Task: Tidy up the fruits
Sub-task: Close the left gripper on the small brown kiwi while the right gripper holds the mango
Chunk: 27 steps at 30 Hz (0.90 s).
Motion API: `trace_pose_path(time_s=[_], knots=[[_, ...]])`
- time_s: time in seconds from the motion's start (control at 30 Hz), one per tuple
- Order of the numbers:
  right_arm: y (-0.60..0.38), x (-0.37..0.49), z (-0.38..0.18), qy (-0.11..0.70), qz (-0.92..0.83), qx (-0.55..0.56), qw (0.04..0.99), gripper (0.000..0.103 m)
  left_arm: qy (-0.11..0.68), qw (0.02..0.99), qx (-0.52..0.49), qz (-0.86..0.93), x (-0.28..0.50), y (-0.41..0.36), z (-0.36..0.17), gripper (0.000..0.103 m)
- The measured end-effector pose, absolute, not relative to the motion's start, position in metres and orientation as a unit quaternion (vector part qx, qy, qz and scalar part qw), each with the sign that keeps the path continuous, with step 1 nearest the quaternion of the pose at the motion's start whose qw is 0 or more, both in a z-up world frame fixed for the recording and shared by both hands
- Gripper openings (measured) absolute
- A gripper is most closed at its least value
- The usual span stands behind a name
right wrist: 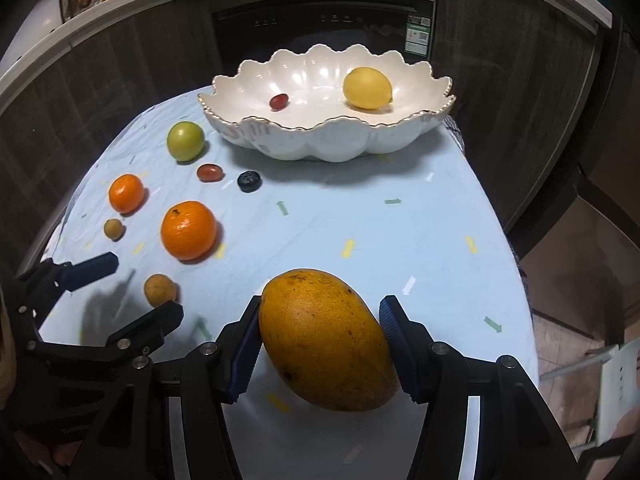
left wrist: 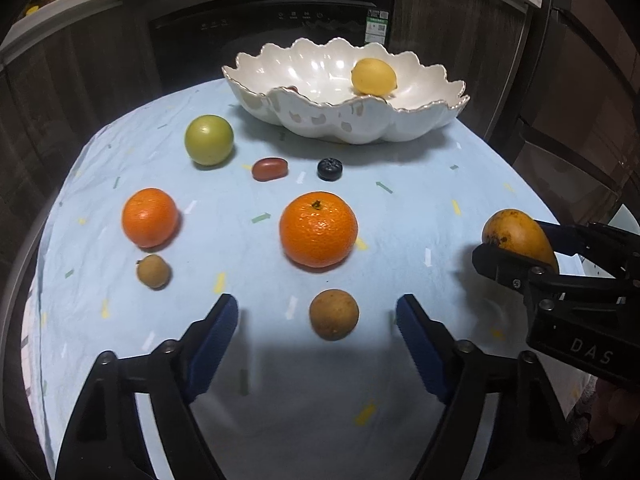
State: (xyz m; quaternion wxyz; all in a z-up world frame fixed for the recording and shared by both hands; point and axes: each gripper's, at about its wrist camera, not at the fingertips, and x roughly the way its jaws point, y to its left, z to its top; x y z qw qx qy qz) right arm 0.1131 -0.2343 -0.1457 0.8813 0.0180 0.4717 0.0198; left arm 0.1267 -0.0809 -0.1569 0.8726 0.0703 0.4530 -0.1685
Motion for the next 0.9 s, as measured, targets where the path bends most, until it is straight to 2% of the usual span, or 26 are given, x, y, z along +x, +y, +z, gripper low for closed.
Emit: trace_pose_path(time_s=[0.2, 0.47, 0.9], knots=[[-0.236, 0.116, -0.148, 0.473, 0.02, 0.022, 0.88, 0.058, 0.456, 0.871, 0.07, -0.169, 0.133, -0.085, -0.162, 0.061], [-0.238, 0.117, -0.148, 0.474, 0.019, 0.028, 0.88, 0.058, 0.459, 0.867, 0.077, -0.177, 0.134, -0.09, -0.167, 0.026], [-0.237, 0.117, -0.136, 0.465, 0.021, 0.028, 0.885, 0.058, 0.443, 0.874, 0.083, -0.181, 0.132, -0.088, -0.15, 0.025]])
